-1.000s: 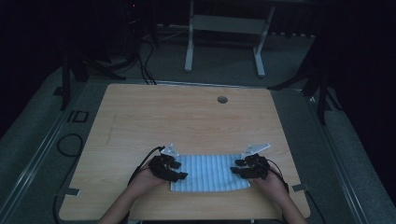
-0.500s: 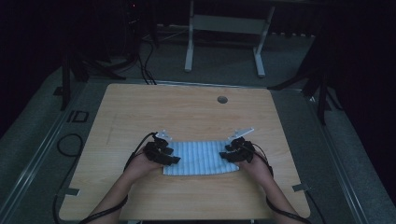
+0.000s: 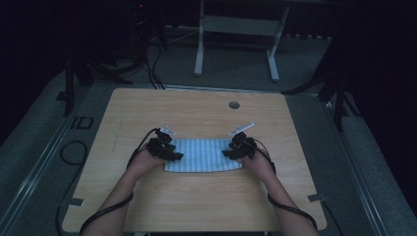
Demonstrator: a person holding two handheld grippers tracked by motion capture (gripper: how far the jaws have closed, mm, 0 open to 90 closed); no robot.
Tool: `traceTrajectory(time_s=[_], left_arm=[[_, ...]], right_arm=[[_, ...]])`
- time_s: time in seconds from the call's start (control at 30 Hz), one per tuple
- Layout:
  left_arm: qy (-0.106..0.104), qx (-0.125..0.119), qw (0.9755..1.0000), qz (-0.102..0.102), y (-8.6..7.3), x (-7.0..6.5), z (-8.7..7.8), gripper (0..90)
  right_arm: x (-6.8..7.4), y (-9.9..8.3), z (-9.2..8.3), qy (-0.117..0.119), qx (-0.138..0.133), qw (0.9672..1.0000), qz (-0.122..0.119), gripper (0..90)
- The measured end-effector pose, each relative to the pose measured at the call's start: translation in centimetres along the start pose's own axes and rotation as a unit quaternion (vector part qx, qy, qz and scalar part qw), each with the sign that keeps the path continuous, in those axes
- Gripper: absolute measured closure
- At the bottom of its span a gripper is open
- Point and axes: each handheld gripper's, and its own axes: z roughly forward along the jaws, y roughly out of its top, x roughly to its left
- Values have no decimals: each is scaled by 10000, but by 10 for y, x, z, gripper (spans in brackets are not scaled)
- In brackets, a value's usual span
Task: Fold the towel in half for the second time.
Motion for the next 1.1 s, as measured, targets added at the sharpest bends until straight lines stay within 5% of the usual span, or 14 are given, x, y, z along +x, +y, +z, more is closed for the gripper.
traceTrajectory(time_s=[0.2,0.6,0.8,0.97,1.1], left_arm=[[-5,-83,9997,-219,1,13,-1,441],[188,15,9993,-310,7,21,0,441],[207,-49,9990,-396,6,20,-2,440],[308,-111,9993,-192,7,10,-11,438],[252,-203,9993,-213,2,5,-18,398]], right_arm=[[-2,10,8,-15,-10,10000,92,502],[-4,22,15,-7,74,9999,126,495],[-5,24,14,95,92,9997,187,465],[-4,24,7,123,71,9997,179,435],[-2,23,-2,121,-43,9998,136,391]])
